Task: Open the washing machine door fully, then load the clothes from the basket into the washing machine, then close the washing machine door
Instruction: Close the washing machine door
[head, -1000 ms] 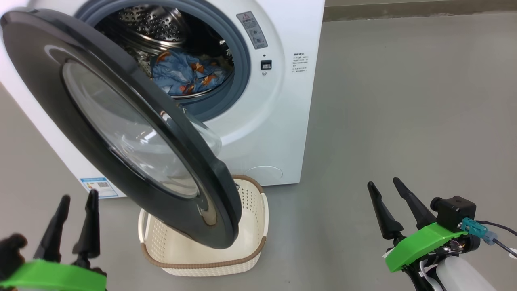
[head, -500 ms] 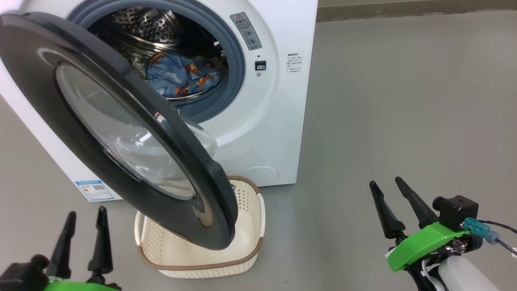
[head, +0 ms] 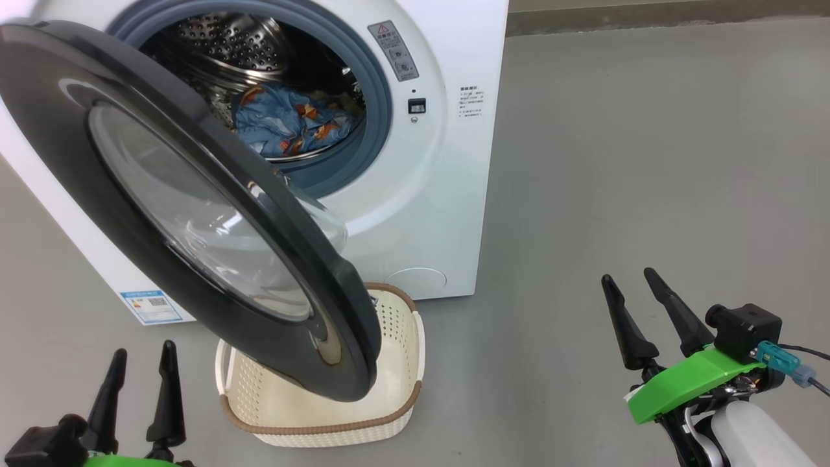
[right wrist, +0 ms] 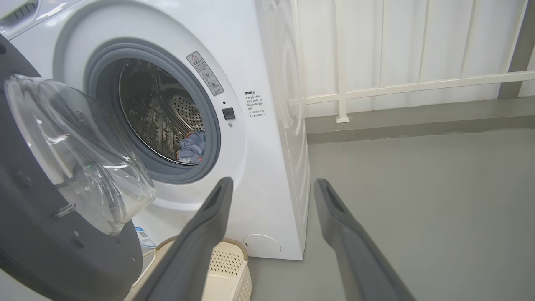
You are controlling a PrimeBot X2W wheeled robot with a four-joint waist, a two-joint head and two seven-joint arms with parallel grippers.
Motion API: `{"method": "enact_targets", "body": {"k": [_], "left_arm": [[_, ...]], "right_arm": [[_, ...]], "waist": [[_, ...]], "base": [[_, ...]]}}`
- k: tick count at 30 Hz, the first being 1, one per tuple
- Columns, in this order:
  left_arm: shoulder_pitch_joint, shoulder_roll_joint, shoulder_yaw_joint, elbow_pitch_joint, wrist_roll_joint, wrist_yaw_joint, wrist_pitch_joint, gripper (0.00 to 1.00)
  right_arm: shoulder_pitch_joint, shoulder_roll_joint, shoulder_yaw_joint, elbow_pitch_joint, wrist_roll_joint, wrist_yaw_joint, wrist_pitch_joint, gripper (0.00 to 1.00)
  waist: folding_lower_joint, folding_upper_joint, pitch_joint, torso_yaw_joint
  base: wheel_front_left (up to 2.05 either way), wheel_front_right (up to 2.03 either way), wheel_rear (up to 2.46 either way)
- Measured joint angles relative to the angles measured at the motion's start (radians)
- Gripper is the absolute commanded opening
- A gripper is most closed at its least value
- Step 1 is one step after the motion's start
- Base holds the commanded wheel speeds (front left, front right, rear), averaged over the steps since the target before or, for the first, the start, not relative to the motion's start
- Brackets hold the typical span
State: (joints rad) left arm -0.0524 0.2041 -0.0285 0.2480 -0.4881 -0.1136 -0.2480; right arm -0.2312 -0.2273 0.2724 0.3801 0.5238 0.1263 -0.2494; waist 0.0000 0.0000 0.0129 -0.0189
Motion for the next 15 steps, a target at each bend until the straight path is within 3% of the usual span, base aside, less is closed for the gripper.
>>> {"method": "enact_targets", "body": {"k": [15], "left_arm": [[0.000, -0.019, 0.006, 0.014, 0.007, -0.001, 0.000, 1.00]], "right_arm": [[0.017, 0.001, -0.014, -0.015, -0.031, 0.000, 0.000, 1.00]], "waist": [[0.0000, 0.0000, -0.003, 0.007]], "base": [[0.00, 0.00, 0.00]]}}
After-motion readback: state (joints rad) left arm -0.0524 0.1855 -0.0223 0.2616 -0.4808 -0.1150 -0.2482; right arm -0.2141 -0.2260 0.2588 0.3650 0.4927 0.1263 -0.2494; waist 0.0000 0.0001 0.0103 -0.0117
